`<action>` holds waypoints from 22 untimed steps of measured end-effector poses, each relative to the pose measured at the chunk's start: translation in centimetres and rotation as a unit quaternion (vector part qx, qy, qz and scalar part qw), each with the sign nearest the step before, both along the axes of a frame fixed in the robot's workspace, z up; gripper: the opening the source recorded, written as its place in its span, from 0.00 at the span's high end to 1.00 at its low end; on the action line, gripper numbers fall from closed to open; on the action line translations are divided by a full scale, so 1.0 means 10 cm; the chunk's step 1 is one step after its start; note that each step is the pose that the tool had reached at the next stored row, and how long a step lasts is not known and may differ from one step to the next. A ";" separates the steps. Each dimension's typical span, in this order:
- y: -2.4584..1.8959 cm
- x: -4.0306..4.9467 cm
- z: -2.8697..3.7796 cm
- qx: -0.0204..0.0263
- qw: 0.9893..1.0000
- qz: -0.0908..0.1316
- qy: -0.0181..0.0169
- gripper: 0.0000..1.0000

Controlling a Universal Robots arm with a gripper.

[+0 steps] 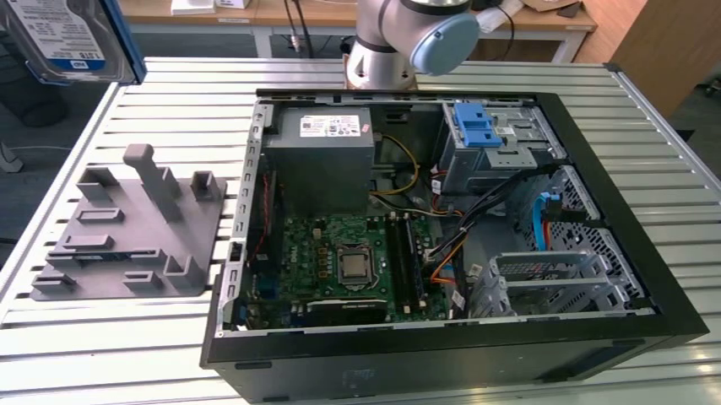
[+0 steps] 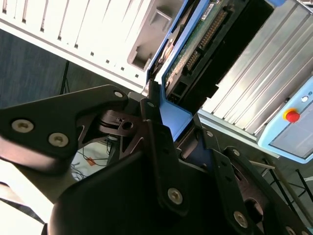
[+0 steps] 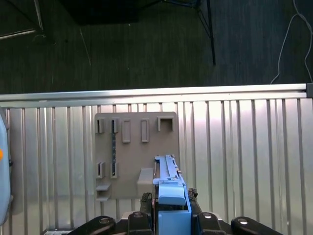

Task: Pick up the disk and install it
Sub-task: 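Pick up the disk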

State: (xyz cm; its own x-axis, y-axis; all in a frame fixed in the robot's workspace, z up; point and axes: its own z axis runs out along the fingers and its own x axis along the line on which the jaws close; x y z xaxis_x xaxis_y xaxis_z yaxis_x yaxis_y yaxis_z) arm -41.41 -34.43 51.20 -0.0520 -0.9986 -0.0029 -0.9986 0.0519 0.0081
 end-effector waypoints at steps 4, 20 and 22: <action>-0.047 0.071 0.000 0.000 1.000 0.000 0.000 0.63; -0.192 0.553 0.000 0.000 1.000 0.000 0.000 0.63; -0.230 0.574 -0.001 0.000 1.000 0.000 0.000 0.63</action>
State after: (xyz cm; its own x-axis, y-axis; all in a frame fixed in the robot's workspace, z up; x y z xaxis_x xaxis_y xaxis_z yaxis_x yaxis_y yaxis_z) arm -35.67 -36.73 51.19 -0.0520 -0.9986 -0.0029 -0.9986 0.0519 0.0083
